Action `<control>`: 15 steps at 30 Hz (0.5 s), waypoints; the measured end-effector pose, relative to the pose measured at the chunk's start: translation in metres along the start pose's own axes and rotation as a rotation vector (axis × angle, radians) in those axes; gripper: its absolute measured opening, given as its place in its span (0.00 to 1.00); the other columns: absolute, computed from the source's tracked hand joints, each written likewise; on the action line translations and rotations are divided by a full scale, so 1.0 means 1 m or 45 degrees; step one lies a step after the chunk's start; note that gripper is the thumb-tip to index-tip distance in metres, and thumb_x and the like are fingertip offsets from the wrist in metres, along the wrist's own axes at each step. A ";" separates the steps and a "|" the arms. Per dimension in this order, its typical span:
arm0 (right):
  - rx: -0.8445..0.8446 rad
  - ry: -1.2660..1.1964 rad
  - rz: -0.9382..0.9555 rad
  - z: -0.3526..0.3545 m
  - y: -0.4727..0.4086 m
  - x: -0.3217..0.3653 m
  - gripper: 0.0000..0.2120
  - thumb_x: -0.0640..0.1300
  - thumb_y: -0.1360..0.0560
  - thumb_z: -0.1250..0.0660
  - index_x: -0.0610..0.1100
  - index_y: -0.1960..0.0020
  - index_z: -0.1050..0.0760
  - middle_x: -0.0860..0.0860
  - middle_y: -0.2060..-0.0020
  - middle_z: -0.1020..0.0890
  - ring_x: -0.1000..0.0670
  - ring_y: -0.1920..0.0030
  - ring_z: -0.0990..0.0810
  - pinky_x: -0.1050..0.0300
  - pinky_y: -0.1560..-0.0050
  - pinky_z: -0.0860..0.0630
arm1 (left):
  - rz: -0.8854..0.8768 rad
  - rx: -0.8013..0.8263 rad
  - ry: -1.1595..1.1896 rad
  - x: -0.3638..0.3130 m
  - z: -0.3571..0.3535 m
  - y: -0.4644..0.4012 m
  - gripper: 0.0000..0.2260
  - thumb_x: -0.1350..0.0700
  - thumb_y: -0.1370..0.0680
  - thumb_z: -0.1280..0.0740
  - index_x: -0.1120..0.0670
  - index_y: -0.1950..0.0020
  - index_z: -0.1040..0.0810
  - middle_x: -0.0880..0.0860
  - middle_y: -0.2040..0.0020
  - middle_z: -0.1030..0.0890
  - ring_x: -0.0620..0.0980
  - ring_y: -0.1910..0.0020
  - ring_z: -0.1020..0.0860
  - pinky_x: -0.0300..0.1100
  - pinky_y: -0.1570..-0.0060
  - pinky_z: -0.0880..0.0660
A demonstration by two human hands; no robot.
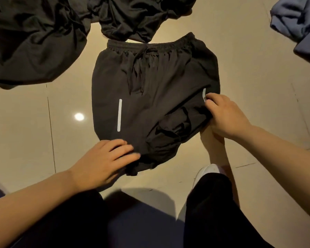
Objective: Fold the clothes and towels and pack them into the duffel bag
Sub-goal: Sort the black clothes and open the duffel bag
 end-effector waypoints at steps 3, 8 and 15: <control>0.019 -0.232 0.068 -0.001 0.013 0.036 0.28 0.42 0.31 0.29 0.42 0.32 0.32 0.43 0.33 0.31 0.39 0.38 0.30 0.44 0.41 0.26 | 0.429 0.053 0.377 0.007 -0.009 -0.006 0.35 0.37 0.26 0.39 0.46 0.22 0.45 0.53 0.25 0.37 0.56 0.28 0.36 0.50 0.31 0.35; 0.180 -0.064 0.034 -0.025 0.018 0.031 0.16 0.40 0.28 0.29 0.40 0.41 0.25 0.41 0.44 0.25 0.37 0.45 0.25 0.49 0.52 0.25 | 0.485 0.320 0.264 0.020 -0.028 0.001 0.40 0.26 0.30 0.45 0.38 0.23 0.54 0.52 0.22 0.43 0.63 0.24 0.46 0.65 0.32 0.40; 0.092 0.133 -0.136 -0.022 0.075 -0.040 0.13 0.37 0.34 0.24 0.40 0.50 0.19 0.41 0.54 0.19 0.37 0.56 0.22 0.50 0.64 0.23 | 0.344 0.515 -0.061 0.079 -0.019 0.033 0.31 0.33 0.21 0.56 0.47 0.24 0.39 0.57 0.26 0.34 0.67 0.29 0.36 0.70 0.43 0.32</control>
Point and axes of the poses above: each hand's wrist, its own y-axis away from the middle knuckle, its own z-axis out of the back of the hand, x = y × z, the point moved 4 cm from there along -y, towards the middle knuckle
